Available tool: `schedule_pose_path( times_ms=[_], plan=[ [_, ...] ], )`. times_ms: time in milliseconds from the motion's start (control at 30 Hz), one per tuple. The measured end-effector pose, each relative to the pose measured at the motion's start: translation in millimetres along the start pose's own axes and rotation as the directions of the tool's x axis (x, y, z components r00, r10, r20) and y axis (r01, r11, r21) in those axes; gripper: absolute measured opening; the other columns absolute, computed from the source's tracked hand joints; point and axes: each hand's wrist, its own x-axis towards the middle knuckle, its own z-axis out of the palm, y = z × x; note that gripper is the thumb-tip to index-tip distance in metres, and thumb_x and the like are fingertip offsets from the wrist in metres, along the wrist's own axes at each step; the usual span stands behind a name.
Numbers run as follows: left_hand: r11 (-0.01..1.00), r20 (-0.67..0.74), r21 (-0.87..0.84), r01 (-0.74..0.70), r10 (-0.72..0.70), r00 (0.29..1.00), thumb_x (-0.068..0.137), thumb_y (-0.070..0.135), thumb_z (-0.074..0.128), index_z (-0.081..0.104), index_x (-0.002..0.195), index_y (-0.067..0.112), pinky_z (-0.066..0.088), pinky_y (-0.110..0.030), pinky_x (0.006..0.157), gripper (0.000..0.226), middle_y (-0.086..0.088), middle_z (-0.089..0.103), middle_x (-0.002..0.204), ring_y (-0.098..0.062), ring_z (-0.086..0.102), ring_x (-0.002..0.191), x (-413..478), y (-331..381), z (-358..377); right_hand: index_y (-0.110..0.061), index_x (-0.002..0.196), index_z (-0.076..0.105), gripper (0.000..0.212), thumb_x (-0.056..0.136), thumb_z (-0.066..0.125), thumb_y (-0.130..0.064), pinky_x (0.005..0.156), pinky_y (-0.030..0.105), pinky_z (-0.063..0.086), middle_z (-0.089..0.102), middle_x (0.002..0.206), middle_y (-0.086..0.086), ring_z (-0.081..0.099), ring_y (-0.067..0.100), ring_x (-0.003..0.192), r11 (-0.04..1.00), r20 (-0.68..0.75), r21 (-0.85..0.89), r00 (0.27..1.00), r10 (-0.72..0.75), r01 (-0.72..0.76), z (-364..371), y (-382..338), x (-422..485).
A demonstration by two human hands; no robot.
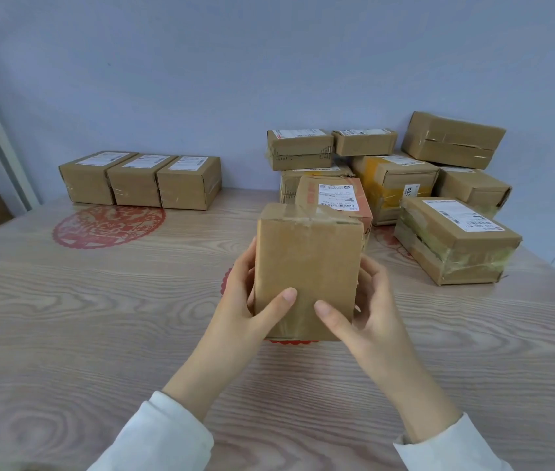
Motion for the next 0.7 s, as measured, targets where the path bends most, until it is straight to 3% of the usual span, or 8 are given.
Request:
schedule_pose_path(
  times_ms=[133, 200, 300, 533, 700],
  plan=[
    [1.0, 0.038, 0.018, -0.018, 0.017, 0.999, 0.071, 0.032, 0.071, 0.027, 0.145, 0.028, 0.049, -0.013, 0.085, 0.086, 0.013, 0.049, 0.136, 0.005, 0.052, 0.118, -2.9, -2.6, 0.9, -0.025, 0.134, 0.035, 0.076, 0.067, 0.068, -0.032, 0.078, 0.011, 0.049, 0.056, 0.122, -0.011, 0.057, -0.004, 0.107, 0.999, -0.038, -0.049, 0.999, -0.017, 0.016, -1.2, -3.1, 0.4],
    [0.999, 0.012, 0.022, -0.024, 0.023, 1.0, 0.071, 0.041, 0.079, 0.029, 0.145, 0.027, 0.05, -0.015, 0.088, 0.09, 0.016, 0.055, 0.13, 0.004, 0.054, 0.117, -1.1, -4.7, 1.1, -0.023, 0.132, 0.037, 0.074, 0.067, 0.07, -0.029, 0.079, 0.012, 0.05, 0.056, 0.122, -0.01, 0.057, -0.004, 0.109, 0.998, -0.025, -0.063, 0.999, -0.029, 0.028, -1.1, -2.3, -0.4],
    [0.999, -0.005, 0.039, -0.017, 0.017, 1.0, 0.073, 0.042, 0.074, 0.035, 0.141, 0.027, 0.051, -0.023, 0.094, 0.08, 0.02, 0.061, 0.12, 0.002, 0.057, 0.113, 2.5, -7.2, 1.0, -0.018, 0.134, 0.037, 0.076, 0.07, 0.078, -0.023, 0.081, 0.015, 0.051, 0.056, 0.123, -0.006, 0.058, -0.001, 0.109, 0.996, -0.017, -0.076, 0.999, -0.038, 0.037, 0.3, -1.2, -1.0],
    [1.0, 0.037, -0.003, -0.008, 0.008, 0.999, 0.073, 0.027, 0.073, 0.03, 0.141, 0.023, 0.051, -0.014, 0.079, 0.081, 0.011, 0.056, 0.125, 0.003, 0.057, 0.11, -0.6, -7.7, 3.2, -0.019, 0.12, 0.044, 0.058, 0.073, 0.077, -0.026, 0.073, 0.015, 0.052, 0.061, 0.113, -0.003, 0.063, 0.0, 0.1, 1.0, -0.076, -0.006, 0.997, -0.019, 0.019, -0.3, 0.1, -0.8],
    [0.999, -0.019, -0.046, -0.02, 0.019, 1.0, 0.078, 0.036, 0.07, 0.036, 0.124, 0.026, 0.049, -0.012, 0.074, 0.059, -0.002, 0.055, 0.122, 0.005, 0.06, 0.099, 1.8, -7.3, 3.4, -0.016, 0.128, 0.041, 0.073, 0.069, 0.079, -0.036, 0.086, 0.023, 0.053, 0.061, 0.122, -0.002, 0.06, 0.008, 0.111, 0.999, -0.038, -0.02, 0.999, -0.033, 0.033, -2.0, 5.1, -1.0]
  ],
)
